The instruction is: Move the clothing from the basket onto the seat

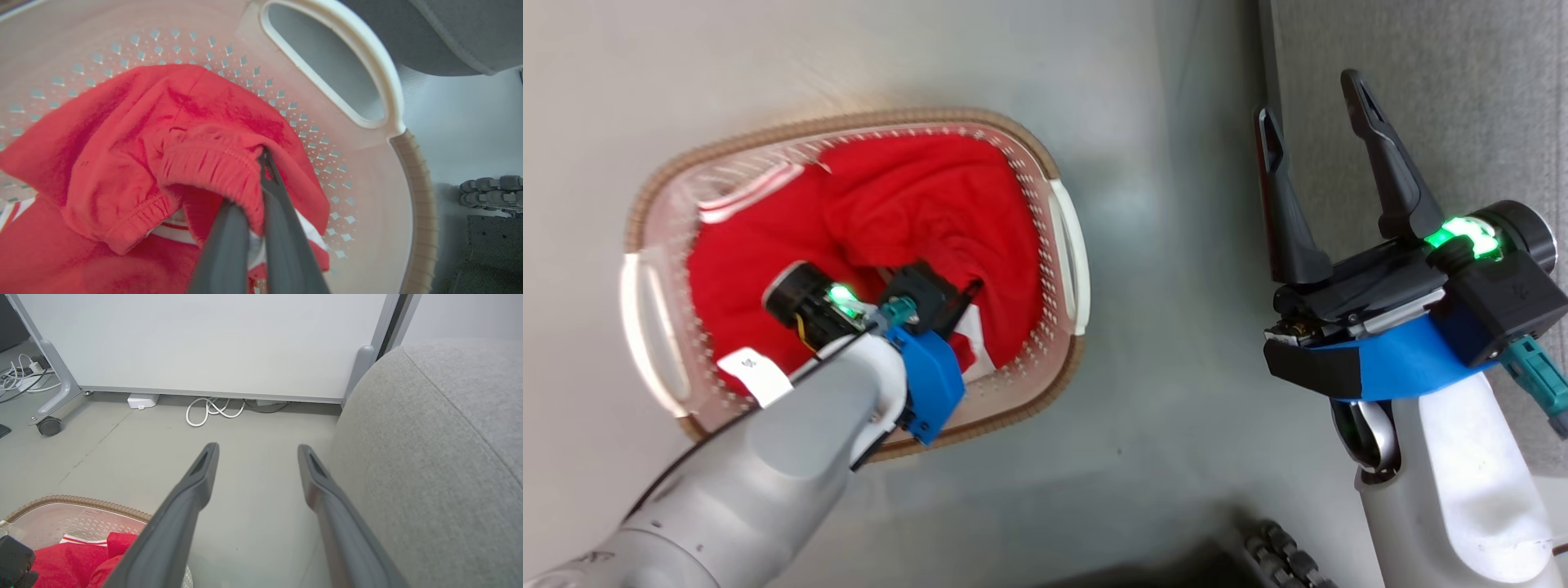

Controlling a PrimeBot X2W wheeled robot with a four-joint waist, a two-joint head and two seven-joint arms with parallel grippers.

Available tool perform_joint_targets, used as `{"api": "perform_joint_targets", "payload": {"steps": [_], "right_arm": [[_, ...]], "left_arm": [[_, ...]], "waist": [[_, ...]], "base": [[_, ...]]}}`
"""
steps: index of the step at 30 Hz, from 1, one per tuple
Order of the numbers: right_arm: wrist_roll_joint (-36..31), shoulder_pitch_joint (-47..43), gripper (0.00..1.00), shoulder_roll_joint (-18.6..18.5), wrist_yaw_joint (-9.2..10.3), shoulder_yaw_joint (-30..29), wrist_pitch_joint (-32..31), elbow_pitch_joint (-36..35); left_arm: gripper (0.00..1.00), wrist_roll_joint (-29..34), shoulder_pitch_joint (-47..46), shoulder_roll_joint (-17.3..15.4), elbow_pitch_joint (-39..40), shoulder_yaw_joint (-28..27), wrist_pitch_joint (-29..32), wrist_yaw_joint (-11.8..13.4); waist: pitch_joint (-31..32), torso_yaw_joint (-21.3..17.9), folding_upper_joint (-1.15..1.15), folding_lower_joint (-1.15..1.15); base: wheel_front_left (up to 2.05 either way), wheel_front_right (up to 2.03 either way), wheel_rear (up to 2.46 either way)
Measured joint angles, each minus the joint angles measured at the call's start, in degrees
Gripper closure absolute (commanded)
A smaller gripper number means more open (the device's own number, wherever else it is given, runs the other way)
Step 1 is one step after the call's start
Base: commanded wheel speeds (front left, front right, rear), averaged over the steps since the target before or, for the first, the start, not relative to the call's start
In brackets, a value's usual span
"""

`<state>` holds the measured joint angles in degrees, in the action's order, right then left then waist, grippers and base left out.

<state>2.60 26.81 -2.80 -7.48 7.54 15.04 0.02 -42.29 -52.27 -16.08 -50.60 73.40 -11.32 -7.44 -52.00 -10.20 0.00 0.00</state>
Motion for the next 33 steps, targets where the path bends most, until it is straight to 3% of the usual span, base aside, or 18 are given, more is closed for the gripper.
{"api": "perform_joint_targets", "payload": {"steps": [11, 28, 33], "right_arm": [[-1.42, -2.71, 0.0, 0.01, 0.0, -0.52, 0.0, 2.78], [-1.44, -10.32, 0.0, 0.01, 0.0, -0.48, -0.01, 6.39], [-1.31, -12.49, 0.0, 0.01, 0.0, -0.37, -0.01, 7.08]], "left_arm": [[1.0, -4.2, 3.33, 1.91, 3.2, -0.58, -3.59, 0.0], [1.0, 3.37, 17.04, 0.41, 17.68, -21.57, -3.68, 0.01], [1.0, 6.24, 19.25, 0.23, 20.68, -25.35, -3.67, 0.01]], "waist": [[10.14, 3.46, 0.0, 0.0], [28.6, 7.44, 0.0, -0.01], [33.57, 7.81, 0.0, -0.01]], "base": [[0.0, 0.0, 0.0], [0.0, 0.0, 0.0], [0.0, 0.0, 0.0]]}}
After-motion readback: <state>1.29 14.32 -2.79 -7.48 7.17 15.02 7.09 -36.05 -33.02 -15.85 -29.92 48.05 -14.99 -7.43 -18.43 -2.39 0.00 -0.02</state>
